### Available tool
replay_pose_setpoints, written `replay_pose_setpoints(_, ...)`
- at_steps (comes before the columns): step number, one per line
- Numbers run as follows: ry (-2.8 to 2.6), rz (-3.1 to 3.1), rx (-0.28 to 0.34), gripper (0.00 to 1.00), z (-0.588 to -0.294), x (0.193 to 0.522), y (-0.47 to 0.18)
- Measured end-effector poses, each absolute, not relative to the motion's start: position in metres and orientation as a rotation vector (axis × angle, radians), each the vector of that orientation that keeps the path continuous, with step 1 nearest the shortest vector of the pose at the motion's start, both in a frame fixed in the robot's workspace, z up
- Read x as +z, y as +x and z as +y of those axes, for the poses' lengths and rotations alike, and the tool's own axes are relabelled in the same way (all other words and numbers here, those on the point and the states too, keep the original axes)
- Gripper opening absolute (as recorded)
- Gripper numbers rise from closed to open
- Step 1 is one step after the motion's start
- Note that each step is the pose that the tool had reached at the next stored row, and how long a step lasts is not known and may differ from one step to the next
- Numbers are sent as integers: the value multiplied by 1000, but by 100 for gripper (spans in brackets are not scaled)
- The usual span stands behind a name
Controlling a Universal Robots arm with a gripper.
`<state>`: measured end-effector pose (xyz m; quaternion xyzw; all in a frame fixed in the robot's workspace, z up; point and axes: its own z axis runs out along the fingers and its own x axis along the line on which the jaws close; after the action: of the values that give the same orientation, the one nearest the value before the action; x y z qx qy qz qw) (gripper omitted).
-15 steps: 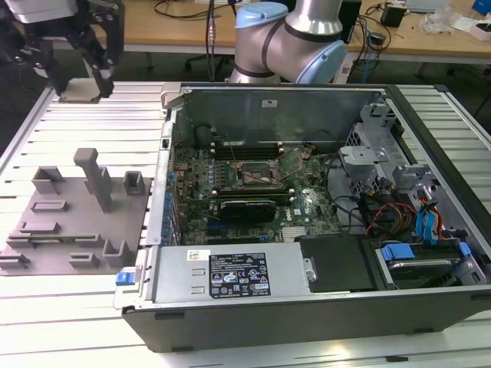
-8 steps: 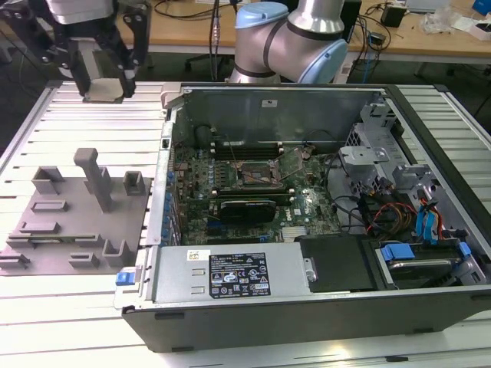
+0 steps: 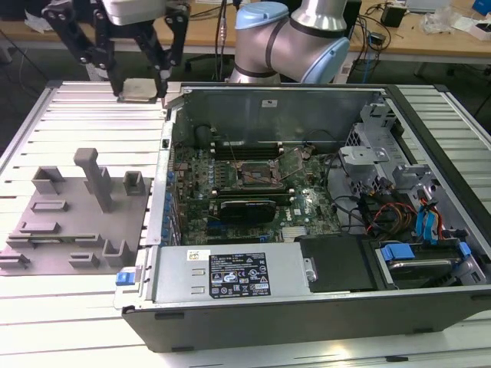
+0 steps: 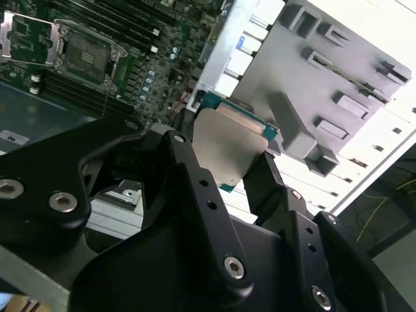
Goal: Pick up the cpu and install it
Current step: 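Pick up the cpu and move it towards the insertion slot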
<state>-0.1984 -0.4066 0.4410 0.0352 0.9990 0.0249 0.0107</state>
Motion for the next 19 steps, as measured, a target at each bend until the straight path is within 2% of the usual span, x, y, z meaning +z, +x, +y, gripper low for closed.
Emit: replay_pose_setpoints(19,110,3120,78,55,-407,441,-142)
